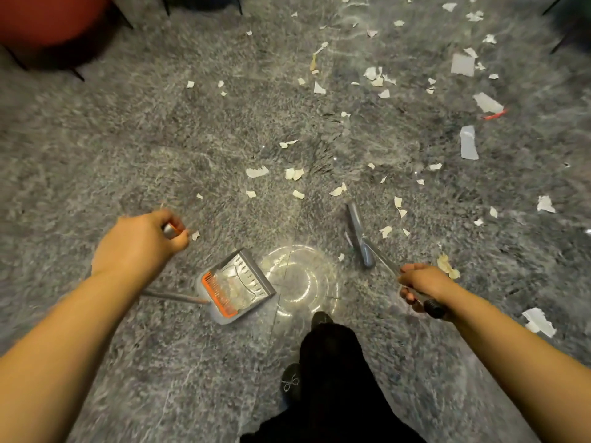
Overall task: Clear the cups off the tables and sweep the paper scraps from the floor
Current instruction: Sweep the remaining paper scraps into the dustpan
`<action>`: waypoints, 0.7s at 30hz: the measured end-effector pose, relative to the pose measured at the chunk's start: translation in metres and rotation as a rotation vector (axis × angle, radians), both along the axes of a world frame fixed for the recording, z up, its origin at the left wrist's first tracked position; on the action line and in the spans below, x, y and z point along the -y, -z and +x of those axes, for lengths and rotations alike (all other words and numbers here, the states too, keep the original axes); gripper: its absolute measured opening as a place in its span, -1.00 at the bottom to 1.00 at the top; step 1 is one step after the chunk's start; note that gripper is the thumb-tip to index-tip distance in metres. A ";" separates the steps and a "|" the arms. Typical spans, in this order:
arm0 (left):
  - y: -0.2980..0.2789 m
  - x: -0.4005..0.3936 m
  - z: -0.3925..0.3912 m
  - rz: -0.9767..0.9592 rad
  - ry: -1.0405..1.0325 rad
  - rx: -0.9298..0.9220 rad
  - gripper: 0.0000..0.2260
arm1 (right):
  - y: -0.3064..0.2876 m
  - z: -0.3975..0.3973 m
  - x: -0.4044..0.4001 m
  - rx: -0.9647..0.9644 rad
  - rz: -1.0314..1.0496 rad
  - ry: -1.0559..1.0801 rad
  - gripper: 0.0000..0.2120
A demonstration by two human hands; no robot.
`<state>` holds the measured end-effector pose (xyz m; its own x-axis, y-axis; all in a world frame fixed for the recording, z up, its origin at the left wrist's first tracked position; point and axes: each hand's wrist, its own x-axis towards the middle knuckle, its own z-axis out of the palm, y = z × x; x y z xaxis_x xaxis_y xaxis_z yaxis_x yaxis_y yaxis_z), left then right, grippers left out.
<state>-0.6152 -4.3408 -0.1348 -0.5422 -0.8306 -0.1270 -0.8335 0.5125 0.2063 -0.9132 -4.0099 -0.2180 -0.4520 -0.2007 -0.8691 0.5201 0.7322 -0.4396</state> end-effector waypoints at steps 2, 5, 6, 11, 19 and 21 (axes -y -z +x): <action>0.005 0.011 -0.009 0.021 -0.011 0.034 -0.85 | 0.008 -0.017 0.010 -0.002 0.023 -0.038 -0.84; 0.011 0.028 -0.026 0.033 -0.022 0.055 -0.85 | 0.018 -0.037 0.026 -0.008 0.081 -0.127 -0.85; 0.013 0.033 -0.033 0.038 -0.026 0.065 -0.85 | 0.021 -0.042 0.033 -0.001 0.105 -0.158 -0.86; 0.017 0.054 -0.055 0.044 -0.048 0.101 -0.86 | 0.022 -0.048 0.071 0.064 0.183 -0.297 -0.84; 0.015 0.067 -0.061 0.017 -0.034 0.110 -0.89 | 0.015 -0.005 0.109 0.149 0.072 -0.432 -0.86; 0.015 0.069 -0.059 0.007 -0.025 0.106 -0.89 | 0.015 0.006 0.119 0.174 0.050 -0.453 -0.83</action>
<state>-0.6745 -4.4102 -0.1497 -0.5044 -0.8427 -0.1884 -0.8634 0.4899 0.1203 -0.9074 -4.1288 -0.2328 -0.1758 -0.2999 -0.9376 0.2070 0.9199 -0.3331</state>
